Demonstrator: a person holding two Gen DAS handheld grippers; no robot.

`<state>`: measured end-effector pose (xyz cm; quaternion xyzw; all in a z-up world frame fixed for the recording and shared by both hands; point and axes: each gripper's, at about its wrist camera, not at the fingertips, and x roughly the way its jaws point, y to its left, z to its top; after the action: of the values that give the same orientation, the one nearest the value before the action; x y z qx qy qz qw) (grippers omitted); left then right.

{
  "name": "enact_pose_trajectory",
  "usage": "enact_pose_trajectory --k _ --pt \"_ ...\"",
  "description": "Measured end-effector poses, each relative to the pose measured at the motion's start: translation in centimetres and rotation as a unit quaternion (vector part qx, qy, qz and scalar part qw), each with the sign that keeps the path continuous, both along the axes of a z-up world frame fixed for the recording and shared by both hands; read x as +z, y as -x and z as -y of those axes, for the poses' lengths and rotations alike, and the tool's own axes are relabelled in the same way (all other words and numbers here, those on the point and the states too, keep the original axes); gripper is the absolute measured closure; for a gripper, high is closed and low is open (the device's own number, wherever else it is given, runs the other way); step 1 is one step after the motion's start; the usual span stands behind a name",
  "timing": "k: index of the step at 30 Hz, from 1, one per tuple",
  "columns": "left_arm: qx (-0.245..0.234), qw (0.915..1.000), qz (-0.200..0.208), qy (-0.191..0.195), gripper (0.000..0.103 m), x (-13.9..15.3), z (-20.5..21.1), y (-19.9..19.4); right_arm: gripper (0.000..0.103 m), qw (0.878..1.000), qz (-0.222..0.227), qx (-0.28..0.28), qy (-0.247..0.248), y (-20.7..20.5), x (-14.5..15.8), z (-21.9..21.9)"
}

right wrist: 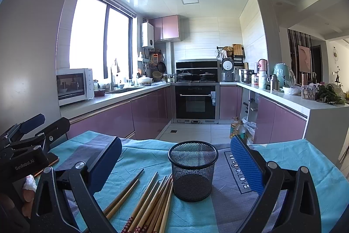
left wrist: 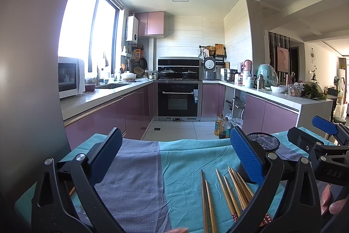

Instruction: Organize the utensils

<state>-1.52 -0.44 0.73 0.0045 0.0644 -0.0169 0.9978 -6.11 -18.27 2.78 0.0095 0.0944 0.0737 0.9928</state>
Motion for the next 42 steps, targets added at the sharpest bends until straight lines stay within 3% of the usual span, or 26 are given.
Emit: enact_pose_trajectory --k 42 --pt "-0.003 0.9999 -0.011 -0.001 0.006 -0.15 0.28 -0.40 0.006 1.000 -0.009 0.006 -0.007 0.00 0.29 0.72"
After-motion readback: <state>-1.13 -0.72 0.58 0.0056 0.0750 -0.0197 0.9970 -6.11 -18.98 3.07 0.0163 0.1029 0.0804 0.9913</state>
